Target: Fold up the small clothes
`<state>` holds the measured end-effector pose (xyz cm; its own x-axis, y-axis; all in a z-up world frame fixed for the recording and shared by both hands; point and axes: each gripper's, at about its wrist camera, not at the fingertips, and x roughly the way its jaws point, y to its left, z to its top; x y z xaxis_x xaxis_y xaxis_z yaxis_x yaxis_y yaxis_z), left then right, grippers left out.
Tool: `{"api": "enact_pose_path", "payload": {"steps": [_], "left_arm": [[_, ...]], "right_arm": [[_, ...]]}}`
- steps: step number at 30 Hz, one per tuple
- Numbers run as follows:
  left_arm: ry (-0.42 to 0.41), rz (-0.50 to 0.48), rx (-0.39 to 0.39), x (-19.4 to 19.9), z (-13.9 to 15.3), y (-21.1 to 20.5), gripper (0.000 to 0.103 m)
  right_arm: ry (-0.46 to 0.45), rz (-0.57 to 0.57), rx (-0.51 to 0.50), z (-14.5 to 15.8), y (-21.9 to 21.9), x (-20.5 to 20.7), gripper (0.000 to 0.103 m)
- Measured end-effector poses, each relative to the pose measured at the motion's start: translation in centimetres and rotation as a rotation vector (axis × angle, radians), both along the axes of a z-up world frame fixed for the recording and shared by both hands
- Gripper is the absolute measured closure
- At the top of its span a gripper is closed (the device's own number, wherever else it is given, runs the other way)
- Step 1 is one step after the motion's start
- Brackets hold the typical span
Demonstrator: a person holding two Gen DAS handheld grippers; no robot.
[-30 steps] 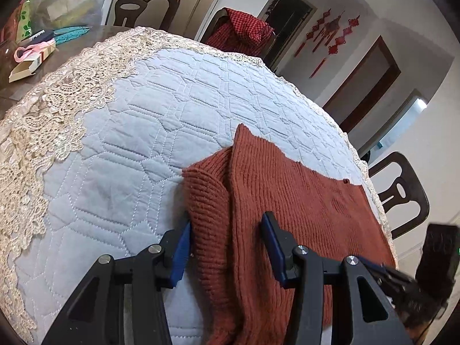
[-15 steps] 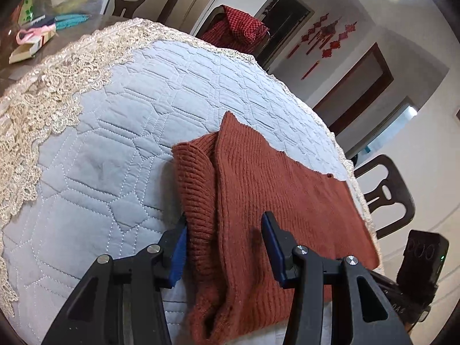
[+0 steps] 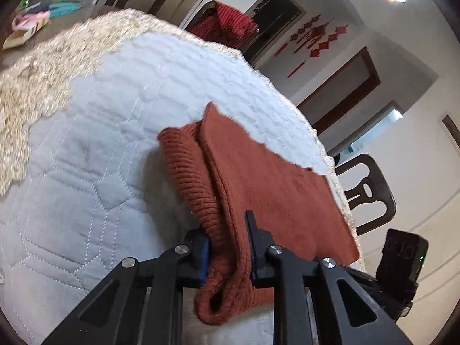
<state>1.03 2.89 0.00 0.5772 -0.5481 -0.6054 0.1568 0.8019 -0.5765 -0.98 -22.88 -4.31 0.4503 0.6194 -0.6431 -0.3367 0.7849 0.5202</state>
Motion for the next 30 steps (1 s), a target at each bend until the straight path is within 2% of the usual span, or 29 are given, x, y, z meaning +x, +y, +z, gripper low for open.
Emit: {"api": "enact_pose_path", "payload": {"steps": [5,11,15,19,24,26,28,30], "left_arm": [[-0.077,-0.044,-0.027,-0.1,3.1,-1.3,0.082],[-0.155,-0.135,-0.032,0.7,7.0,-5.4,0.083],[-0.179,-0.223,-0.042,1.4,8.3,-9.8,0.083],[-0.143,-0.321,-0.034,1.9,7.0,-14.6,0.083],[0.015,-0.448,0.000,3.1,2.1,-19.8,0.080],[0.003,-0.457,0.008,2.5,2.1,-20.1,0.071],[-0.032,-0.478,-0.032,1.7,3.4,-19.5,0.060],[-0.077,-0.476,-0.058,1.0,4.8,-18.3,0.060]], "right_arm": [[-0.001,0.005,0.026,0.5,-1.3,-0.4,0.086],[-0.051,-0.103,0.038,1.9,-5.6,-1.2,0.086],[-0.067,-0.190,0.036,2.3,-8.6,-2.0,0.086],[-0.074,-0.269,0.047,2.4,-11.2,-3.1,0.086],[-0.056,-0.328,0.068,1.9,-13.5,-3.8,0.086],[-0.045,-0.340,0.088,1.7,-14.2,-4.0,0.086],[-0.044,-0.343,0.109,1.8,-14.6,-4.2,0.086],[-0.044,-0.340,0.145,1.9,-14.9,-4.3,0.082]]}}
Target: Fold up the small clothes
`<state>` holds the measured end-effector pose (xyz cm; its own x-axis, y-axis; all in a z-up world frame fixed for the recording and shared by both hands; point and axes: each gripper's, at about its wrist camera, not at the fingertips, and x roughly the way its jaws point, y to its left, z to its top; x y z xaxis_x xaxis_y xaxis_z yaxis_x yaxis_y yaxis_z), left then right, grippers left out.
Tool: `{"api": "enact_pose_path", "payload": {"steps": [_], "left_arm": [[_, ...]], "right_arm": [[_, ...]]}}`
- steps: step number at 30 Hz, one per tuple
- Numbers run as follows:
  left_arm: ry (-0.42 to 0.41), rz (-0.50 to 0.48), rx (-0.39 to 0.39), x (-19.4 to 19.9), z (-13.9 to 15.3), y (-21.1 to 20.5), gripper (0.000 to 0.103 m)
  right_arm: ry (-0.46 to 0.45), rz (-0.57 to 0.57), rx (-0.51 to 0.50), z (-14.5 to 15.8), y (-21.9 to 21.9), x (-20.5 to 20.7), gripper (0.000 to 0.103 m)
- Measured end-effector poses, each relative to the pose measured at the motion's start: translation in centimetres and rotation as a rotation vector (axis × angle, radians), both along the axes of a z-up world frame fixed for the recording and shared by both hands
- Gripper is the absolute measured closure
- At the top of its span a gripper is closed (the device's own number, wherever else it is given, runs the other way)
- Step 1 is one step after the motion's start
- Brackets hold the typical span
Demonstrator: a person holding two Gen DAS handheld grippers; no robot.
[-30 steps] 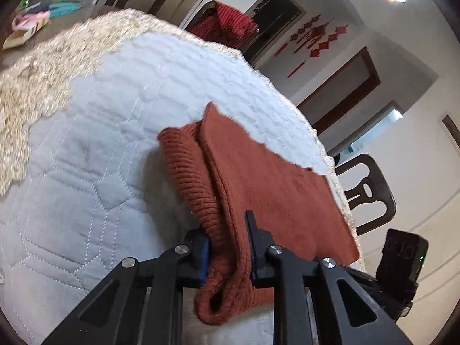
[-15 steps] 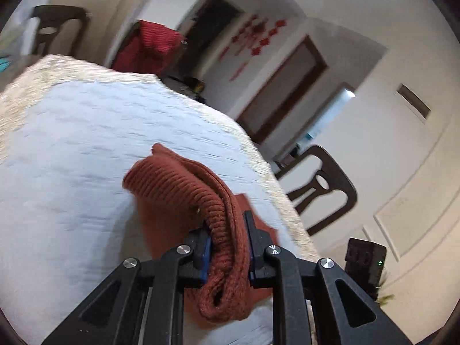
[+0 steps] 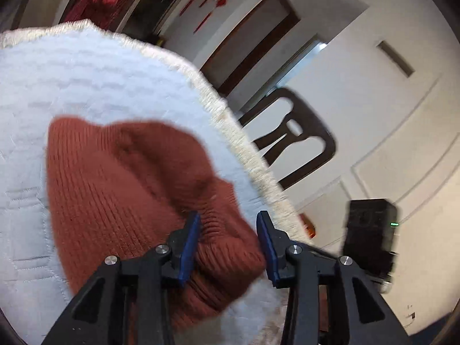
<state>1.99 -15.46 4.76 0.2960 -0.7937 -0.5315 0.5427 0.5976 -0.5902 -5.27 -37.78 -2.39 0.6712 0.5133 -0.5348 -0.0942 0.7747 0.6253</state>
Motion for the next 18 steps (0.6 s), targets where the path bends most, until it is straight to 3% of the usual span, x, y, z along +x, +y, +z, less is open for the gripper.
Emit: {"api": "enact_pose_path", "payload": {"steps": [2,3,9,18], "left_arm": [[-0.049,0.048,0.010,-0.4,1.1,1.6,0.060],[-0.058,0.070,0.014,-0.4,1.4,2.4,0.060],[-0.070,0.201,0.083,0.2,0.3,6.3,0.060],[-0.078,0.190,0.126,0.2,-2.2,5.5,0.060]], "right_arm": [[-0.008,0.016,0.059,0.1,-0.2,0.3,0.060],[-0.015,0.024,0.090,0.1,-0.2,0.4,0.056],[0.007,0.076,0.192,-0.2,0.4,2.1,0.054],[0.141,0.122,0.135,-1.9,2.6,5.6,0.054]]}}
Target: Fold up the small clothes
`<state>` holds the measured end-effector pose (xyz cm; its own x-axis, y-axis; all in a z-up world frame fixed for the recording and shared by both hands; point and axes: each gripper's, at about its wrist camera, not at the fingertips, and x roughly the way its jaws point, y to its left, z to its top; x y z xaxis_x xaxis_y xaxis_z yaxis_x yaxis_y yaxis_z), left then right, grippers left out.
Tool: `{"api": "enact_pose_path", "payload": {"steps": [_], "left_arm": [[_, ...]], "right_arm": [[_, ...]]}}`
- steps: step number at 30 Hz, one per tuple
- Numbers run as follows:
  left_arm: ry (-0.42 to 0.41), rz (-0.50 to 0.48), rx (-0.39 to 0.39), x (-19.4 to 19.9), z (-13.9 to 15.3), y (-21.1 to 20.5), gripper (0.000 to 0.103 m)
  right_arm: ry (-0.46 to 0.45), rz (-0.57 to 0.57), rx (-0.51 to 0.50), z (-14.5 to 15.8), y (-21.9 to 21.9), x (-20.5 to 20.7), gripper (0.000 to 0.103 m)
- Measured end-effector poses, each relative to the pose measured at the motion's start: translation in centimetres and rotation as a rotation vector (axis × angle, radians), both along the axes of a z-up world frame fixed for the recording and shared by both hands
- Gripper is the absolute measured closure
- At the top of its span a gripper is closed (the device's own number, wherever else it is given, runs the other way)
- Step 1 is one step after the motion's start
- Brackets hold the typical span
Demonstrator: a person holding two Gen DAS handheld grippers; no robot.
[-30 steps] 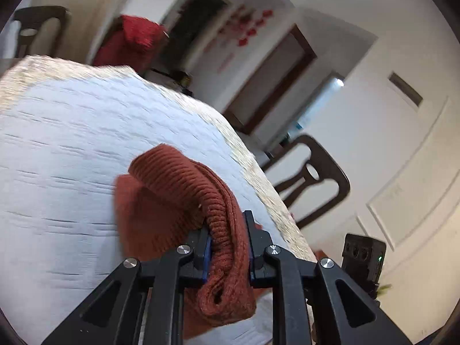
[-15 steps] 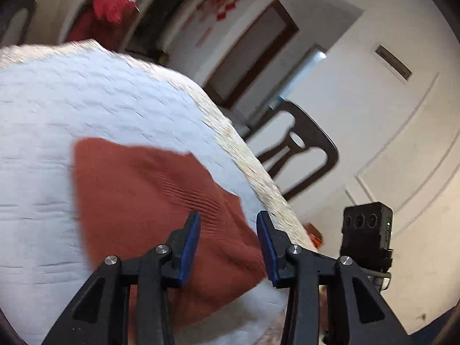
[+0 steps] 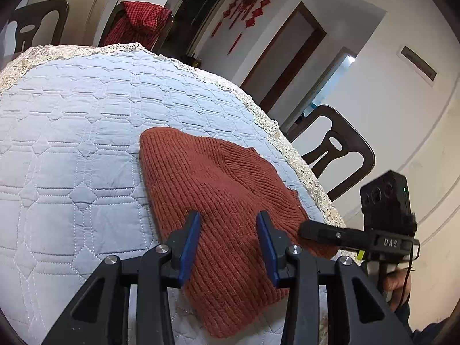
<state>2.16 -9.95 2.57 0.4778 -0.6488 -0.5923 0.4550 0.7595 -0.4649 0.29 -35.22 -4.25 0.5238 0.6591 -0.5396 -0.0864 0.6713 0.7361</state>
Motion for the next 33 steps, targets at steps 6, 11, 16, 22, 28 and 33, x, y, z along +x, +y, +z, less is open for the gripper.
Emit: {"api": "enact_pose_path", "payload": {"steps": [6,11,16,22,28,33], "left_arm": [[-0.009,-0.007,0.003,0.0,-0.3,0.0,0.060],[-0.019,-0.009,0.011,0.0,-0.3,-0.1,0.060],[-0.022,-0.008,0.018,0.1,-0.2,-0.2,0.060],[-0.055,-0.036,0.032,0.3,1.4,-1.4,0.060],[-0.069,-0.095,0.057,-0.2,0.9,-3.3,0.060],[-0.069,-0.091,0.084,-0.6,0.2,-3.3,0.060]], "right_arm": [[0.007,0.017,-0.054,0.2,0.9,0.6,0.054],[0.011,0.018,-0.090,0.4,1.2,0.8,0.057],[0.012,0.054,-0.143,0.3,2.4,1.2,0.078],[-0.076,0.009,-0.136,2.2,0.5,0.3,0.084],[-0.085,-0.079,-0.173,2.0,-3.5,-1.7,0.084],[-0.029,-0.060,-0.138,-0.3,-3.7,-2.0,0.081]]}}
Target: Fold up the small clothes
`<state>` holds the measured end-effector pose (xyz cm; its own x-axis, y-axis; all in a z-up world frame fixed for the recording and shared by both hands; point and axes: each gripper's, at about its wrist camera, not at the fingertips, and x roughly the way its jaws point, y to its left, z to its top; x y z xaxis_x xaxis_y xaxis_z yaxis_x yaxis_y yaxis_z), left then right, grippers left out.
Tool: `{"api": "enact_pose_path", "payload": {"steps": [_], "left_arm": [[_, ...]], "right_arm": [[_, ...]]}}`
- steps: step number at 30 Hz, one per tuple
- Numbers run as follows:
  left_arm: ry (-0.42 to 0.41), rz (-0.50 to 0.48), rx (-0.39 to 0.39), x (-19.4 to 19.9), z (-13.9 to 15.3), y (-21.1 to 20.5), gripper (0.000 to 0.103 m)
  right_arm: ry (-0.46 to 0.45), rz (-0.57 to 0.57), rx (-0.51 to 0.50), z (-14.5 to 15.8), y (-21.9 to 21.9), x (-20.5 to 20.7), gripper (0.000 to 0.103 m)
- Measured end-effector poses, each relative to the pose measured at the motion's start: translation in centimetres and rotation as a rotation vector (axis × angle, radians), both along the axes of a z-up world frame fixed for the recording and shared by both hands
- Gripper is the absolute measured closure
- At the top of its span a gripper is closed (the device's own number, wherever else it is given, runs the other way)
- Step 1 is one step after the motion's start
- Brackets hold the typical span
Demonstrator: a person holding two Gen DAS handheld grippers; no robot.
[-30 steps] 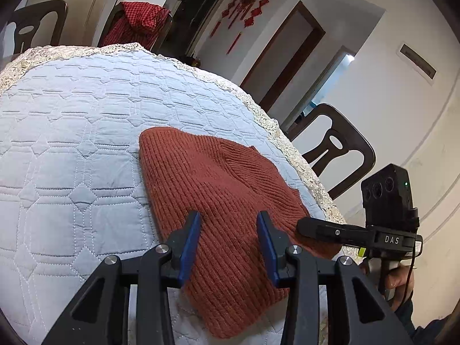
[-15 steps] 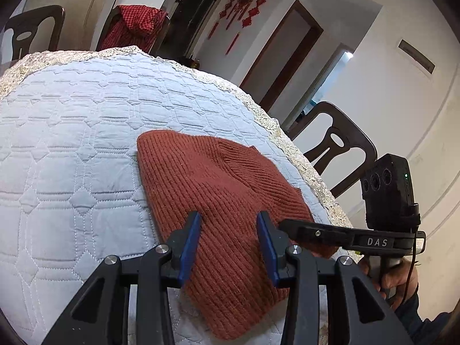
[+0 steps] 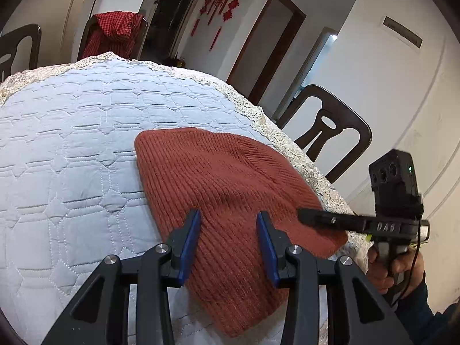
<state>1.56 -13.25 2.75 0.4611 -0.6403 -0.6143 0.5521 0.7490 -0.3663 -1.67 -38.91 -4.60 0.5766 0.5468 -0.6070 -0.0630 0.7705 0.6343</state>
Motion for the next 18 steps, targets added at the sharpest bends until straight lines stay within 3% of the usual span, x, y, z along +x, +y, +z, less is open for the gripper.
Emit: {"api": "enact_pose_path", "payload": {"steps": [5,8,10,12,13,18], "left_arm": [[-0.034,0.014,0.021,-1.1,1.2,0.8,0.060],[-0.040,-0.007,0.021,-1.4,1.1,0.3,0.060],[-0.034,-0.011,0.042,-1.2,0.4,-0.4,0.060],[-0.040,-0.009,0.069,-1.2,-0.2,-1.0,0.060],[-0.052,-0.008,0.078,-1.4,-0.2,-1.1,0.060],[-0.068,0.004,0.083,-0.8,1.1,-1.1,0.060]], "right_arm": [[-0.105,-0.059,-0.089,3.5,-0.4,-1.2,0.078],[-0.184,-0.035,-0.112,5.1,0.4,-2.2,0.078],[-0.187,-0.007,-0.138,4.8,1.4,-1.9,0.079],[-0.128,0.008,-0.162,2.9,1.7,-0.8,0.079],[-0.077,0.000,-0.184,1.5,1.6,-0.1,0.086],[-0.122,-0.031,-0.181,2.5,0.9,-0.1,0.088]]}}
